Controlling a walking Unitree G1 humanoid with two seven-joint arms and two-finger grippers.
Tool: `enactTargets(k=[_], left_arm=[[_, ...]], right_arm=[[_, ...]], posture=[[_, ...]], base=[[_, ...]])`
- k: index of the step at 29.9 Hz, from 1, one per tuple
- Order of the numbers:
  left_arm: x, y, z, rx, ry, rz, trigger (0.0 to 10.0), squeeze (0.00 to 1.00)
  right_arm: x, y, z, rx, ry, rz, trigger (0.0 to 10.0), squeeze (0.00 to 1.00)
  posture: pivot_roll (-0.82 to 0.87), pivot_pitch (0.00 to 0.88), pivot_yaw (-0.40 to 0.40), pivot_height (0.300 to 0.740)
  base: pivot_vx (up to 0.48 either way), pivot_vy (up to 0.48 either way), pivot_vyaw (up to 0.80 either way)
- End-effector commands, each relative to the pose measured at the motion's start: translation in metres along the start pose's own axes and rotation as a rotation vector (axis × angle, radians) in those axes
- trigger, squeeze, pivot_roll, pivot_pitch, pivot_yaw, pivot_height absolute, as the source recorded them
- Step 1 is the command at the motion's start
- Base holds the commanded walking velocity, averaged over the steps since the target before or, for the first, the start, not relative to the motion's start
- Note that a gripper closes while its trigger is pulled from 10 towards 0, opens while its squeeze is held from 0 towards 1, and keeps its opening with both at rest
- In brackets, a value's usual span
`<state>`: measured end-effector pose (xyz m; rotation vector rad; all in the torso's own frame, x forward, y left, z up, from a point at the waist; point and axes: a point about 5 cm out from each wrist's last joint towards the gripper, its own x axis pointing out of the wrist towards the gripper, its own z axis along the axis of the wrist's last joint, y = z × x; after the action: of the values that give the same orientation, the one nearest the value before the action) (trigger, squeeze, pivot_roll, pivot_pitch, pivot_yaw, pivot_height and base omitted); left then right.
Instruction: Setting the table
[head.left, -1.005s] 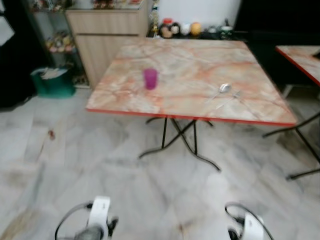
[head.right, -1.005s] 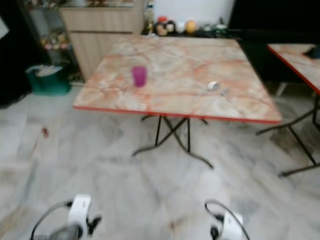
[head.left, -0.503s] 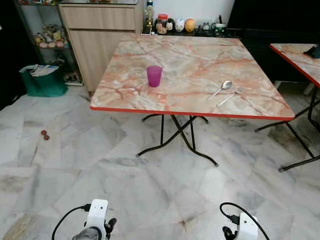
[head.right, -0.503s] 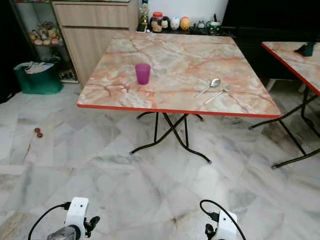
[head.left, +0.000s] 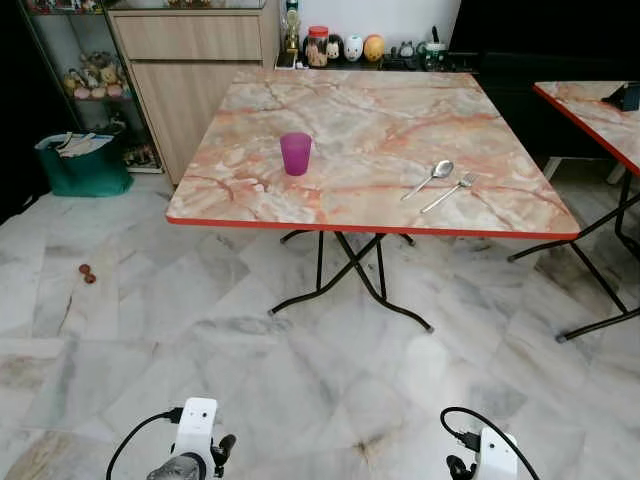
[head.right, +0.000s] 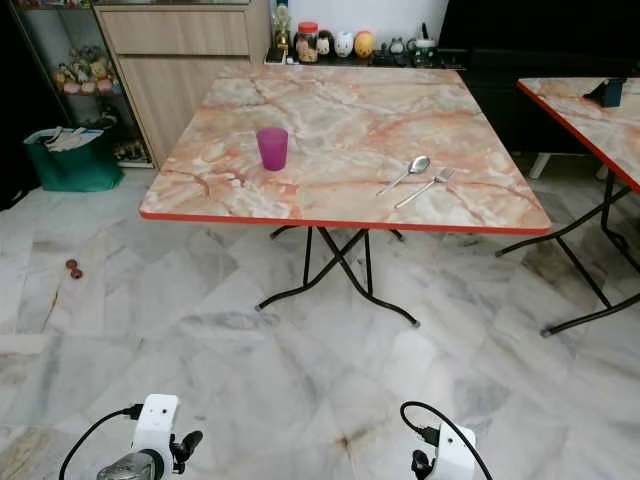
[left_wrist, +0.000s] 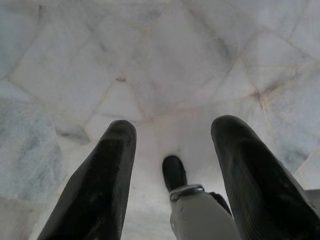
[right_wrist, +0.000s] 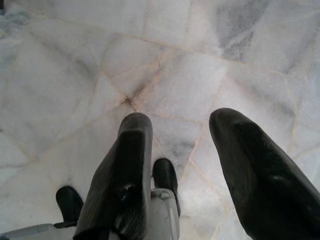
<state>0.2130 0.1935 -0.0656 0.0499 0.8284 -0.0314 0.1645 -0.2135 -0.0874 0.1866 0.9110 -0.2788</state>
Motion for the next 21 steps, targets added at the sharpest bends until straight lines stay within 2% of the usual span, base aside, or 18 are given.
enactTargets(k=[1,21], left_arm=[[0.0008,0.0015,0.0049,0.007,-0.010,-0.006,10.0,0.00],[0.0018,0.0007,0.0109,0.011,-0.031,-0.016,10.0,0.00]], right_arm=[[0.0001,-0.0016,0.0013,-0.007,-0.004,-0.006,10.0,0.00],[0.0004,-0.0020,0.0028,-0.005,-0.008,-0.007,10.0,0.00]], posture=[[0.07,0.000,-0.026,0.740],[0.07,0.000,-0.030,0.740]], base=[[0.334,0.000,0.00],[0.359,0.000,0.00]])
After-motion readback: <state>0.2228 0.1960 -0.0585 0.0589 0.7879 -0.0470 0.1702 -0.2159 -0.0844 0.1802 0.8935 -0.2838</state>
